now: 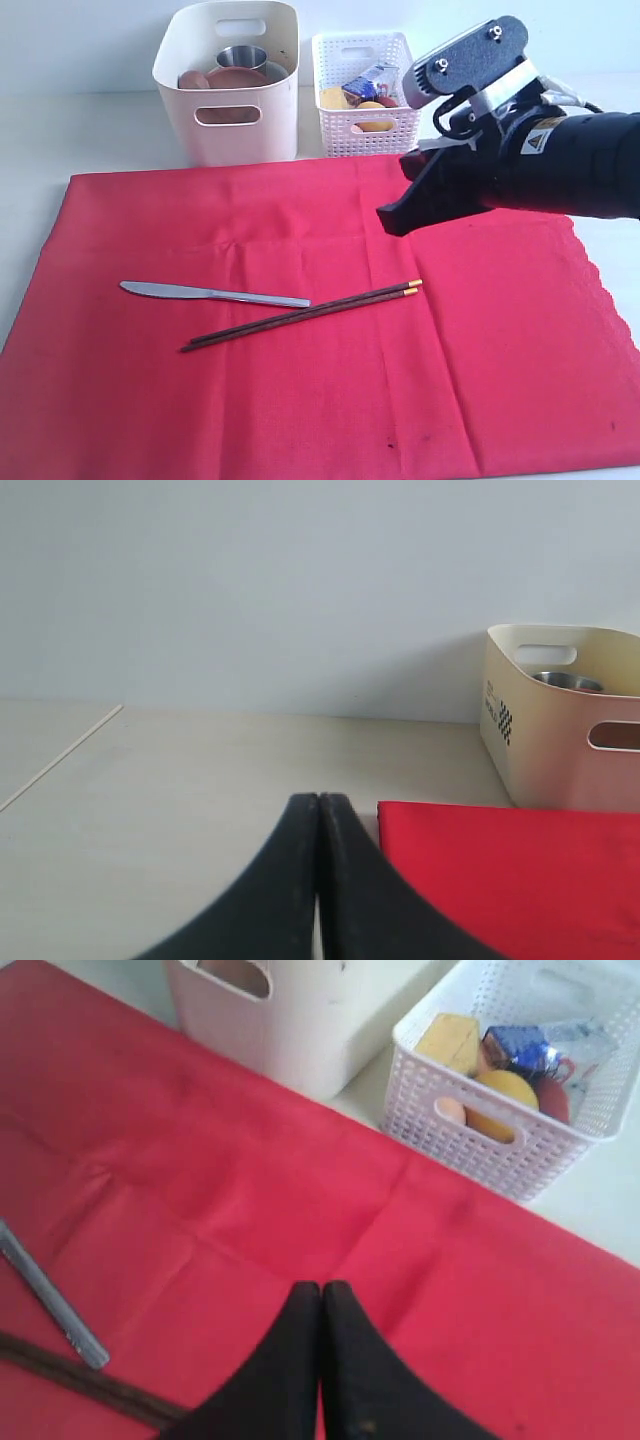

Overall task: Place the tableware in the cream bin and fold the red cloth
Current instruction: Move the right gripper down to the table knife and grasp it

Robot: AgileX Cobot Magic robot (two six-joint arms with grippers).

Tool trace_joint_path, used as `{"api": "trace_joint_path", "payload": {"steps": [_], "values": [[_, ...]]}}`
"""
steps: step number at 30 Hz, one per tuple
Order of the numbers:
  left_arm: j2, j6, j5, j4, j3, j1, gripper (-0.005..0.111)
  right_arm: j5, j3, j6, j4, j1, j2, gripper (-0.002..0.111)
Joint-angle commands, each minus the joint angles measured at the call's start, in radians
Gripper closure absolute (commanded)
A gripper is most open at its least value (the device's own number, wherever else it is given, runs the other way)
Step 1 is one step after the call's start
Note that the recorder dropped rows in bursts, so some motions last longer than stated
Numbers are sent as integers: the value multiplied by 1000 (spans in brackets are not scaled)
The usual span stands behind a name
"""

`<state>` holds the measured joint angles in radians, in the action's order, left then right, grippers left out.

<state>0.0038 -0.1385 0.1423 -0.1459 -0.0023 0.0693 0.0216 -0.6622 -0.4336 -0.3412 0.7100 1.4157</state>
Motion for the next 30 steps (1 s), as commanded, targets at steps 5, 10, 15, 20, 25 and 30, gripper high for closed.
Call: {"api": "trace_joint_path", "payload": {"steps": [5,10,15,20,25,30], "values": [[-4,4,-2,-6,2,1,106,-263,-111,-12,1,0,88,108],[-4,4,-2,-6,2,1,106,-341,-225,-56,1,70,241,108],[-4,4,-2,-6,2,1,106,-259,-328,-81,1,158,347,108],[-4,4,-2,-6,2,1,106,-422,-441,-107,5,191,431,108],[-4,4,-2,-6,2,1,106,-582,-585,-132,4,191,529,108],[-4,4,-2,-6,2,1,106,-678,-727,-132,-37,210,634,108]]}}
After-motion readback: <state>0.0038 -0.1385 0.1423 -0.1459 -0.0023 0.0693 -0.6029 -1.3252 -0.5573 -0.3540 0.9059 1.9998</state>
